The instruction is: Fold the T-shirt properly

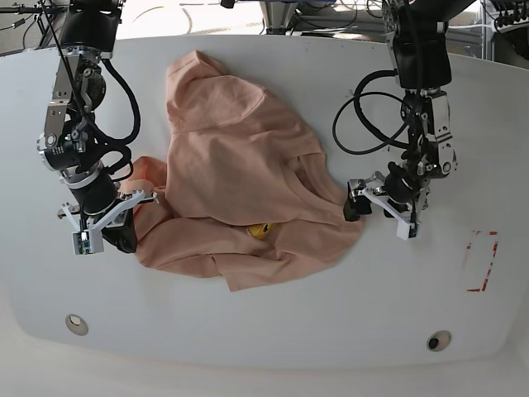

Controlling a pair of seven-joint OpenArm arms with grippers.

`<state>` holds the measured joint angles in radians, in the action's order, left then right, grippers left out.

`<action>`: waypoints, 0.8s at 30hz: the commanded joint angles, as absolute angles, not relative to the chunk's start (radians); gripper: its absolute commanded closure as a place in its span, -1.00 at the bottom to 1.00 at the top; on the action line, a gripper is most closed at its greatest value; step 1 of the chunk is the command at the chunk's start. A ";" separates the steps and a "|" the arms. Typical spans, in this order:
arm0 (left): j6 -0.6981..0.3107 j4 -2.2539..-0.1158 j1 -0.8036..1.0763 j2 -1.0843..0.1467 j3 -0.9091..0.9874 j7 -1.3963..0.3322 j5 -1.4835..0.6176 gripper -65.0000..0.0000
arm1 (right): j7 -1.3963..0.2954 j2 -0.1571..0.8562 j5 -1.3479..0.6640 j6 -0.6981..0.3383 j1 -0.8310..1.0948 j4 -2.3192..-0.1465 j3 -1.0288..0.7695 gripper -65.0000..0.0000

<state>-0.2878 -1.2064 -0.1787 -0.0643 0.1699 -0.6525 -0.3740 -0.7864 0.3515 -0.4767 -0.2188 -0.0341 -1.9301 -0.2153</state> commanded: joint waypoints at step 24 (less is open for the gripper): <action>-0.283 -1.201 -0.198 -0.041 0.079 -0.710 -0.349 0.03 | -0.758 0.365 -0.484 -0.223 -0.047 -1.955 -0.226 1.00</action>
<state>-0.2855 -1.2083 -0.1894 -0.0418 0.0803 -0.6605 -0.3607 -0.7872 0.3519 -0.4759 -0.2184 -0.0307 -1.9362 -0.2173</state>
